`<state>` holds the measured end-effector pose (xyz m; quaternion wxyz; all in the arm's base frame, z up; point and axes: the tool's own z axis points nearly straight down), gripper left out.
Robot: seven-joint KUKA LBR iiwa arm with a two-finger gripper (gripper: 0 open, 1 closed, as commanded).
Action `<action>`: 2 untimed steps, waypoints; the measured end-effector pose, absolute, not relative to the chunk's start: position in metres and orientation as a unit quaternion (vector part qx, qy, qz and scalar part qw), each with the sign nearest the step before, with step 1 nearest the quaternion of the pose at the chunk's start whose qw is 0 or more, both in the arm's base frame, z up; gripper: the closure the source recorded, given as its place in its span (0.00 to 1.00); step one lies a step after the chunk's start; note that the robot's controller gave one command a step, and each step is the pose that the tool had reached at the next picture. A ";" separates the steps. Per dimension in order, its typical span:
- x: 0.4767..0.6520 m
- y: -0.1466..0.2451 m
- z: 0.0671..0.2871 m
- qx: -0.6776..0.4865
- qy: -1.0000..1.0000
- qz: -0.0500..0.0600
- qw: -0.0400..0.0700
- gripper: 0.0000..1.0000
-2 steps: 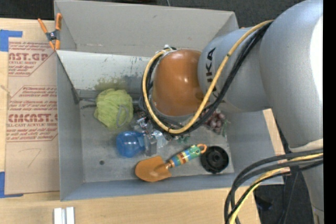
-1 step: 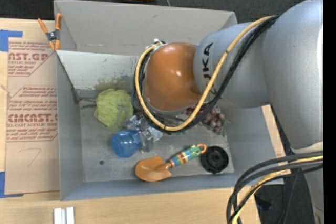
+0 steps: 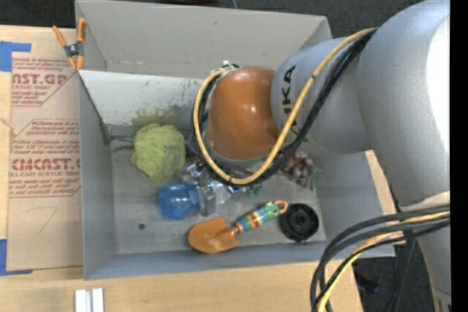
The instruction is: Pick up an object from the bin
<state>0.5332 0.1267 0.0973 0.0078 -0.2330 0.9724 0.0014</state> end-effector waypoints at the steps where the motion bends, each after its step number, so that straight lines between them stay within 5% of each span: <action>1: 0.528 0.125 0.117 -0.244 0.970 0.001 0.002 1.00; 2: 0.494 0.158 0.160 -0.231 0.973 0.003 0.002 1.00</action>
Offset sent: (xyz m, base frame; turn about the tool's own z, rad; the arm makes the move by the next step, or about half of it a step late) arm -0.0383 0.0287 0.0630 0.0061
